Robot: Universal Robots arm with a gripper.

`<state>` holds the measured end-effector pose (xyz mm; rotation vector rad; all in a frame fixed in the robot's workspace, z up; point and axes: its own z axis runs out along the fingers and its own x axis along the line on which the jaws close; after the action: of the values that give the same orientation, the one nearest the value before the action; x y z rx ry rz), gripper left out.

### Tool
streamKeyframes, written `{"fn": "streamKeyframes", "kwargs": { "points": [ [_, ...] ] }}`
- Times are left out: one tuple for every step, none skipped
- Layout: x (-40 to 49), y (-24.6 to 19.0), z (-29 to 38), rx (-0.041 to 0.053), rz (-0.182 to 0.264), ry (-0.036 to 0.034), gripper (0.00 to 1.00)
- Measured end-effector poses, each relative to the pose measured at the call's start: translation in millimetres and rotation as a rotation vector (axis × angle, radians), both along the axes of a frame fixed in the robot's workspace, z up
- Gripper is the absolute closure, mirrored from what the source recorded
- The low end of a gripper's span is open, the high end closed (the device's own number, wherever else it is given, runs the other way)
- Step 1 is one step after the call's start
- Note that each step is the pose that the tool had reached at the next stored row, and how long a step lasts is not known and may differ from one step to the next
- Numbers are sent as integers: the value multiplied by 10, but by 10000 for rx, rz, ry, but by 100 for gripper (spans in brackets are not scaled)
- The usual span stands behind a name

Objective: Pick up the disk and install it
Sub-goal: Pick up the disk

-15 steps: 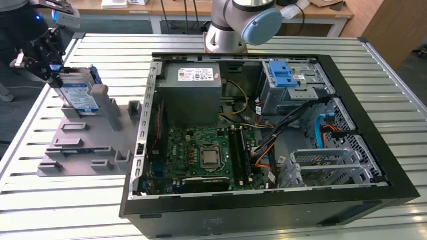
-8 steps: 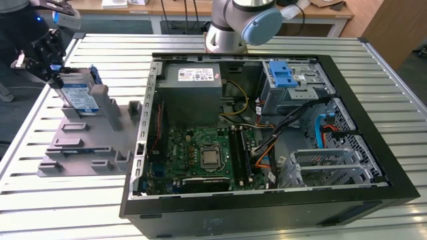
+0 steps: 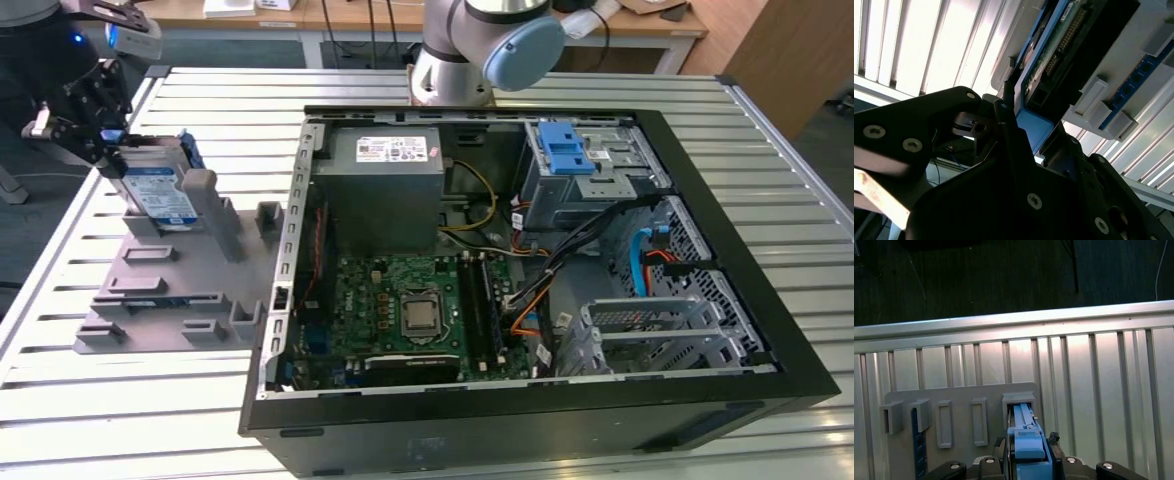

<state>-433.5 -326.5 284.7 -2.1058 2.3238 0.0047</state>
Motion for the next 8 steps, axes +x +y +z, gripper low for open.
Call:
{"fn": "streamKeyframes", "kwargs": {
  "points": [
    [0, 0, 0, 1, 0, 0, 55],
    [0, 0, 0, 0, 0, 0, 55],
    [0, 0, -1, 1, 0, 0, 55],
    [0, 0, -1, 0, 0, 0, 55],
    [0, 0, -1, 0, 0, 0, 55],
    [0, 0, -1, -1, 1, 1, 57],
    [0, 0, -1, 0, 0, 0, 57],
    [0, 0, -1, 0, 0, 0, 63]
  ]
}}
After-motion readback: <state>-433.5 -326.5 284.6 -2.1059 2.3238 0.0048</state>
